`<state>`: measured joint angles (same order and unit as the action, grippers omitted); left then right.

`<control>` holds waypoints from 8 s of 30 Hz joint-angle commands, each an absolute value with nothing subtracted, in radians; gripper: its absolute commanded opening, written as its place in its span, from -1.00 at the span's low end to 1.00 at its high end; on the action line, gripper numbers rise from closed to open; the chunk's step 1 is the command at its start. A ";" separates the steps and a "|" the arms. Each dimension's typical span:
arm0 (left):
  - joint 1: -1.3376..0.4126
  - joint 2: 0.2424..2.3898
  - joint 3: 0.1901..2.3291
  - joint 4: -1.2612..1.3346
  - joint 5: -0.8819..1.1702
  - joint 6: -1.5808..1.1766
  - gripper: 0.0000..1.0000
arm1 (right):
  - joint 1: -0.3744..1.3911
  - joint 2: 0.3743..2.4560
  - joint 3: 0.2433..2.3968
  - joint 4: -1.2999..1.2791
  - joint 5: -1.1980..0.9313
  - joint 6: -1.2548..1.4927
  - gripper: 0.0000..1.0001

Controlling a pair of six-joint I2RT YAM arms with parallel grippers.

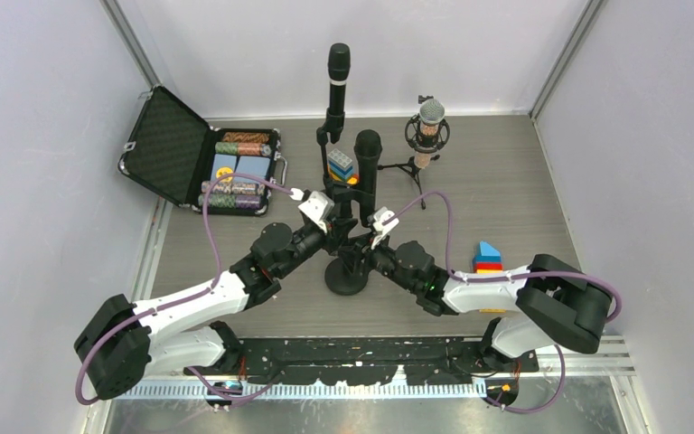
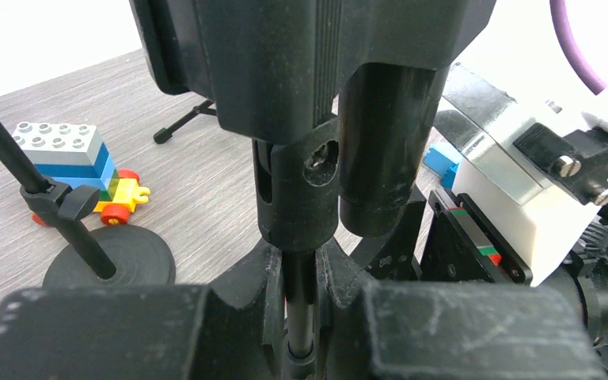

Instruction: Remove the microphone from the stand

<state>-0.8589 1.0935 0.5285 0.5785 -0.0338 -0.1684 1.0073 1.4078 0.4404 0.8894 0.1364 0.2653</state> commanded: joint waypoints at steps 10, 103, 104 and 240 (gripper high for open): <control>-0.848 1.070 0.507 0.644 -0.045 -0.146 -1.00 | 0.996 1.532 0.375 1.218 0.185 0.255 -0.75; -0.833 1.084 0.465 0.696 -0.104 -0.192 -1.00 | 1.041 1.534 0.408 1.140 0.191 0.386 -0.61; -0.833 1.087 0.466 0.696 -0.102 -0.193 -1.00 | 1.041 1.537 0.413 1.143 0.203 0.384 -0.76; -0.796 1.009 0.434 0.784 0.168 -0.140 -1.00 | 1.280 1.241 1.089 -0.265 1.157 0.605 0.58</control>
<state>-0.7914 0.9871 0.4538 0.7536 0.1600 -0.1413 1.2713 1.2282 1.0962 -0.0708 1.1187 0.5144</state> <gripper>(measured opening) 0.289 0.796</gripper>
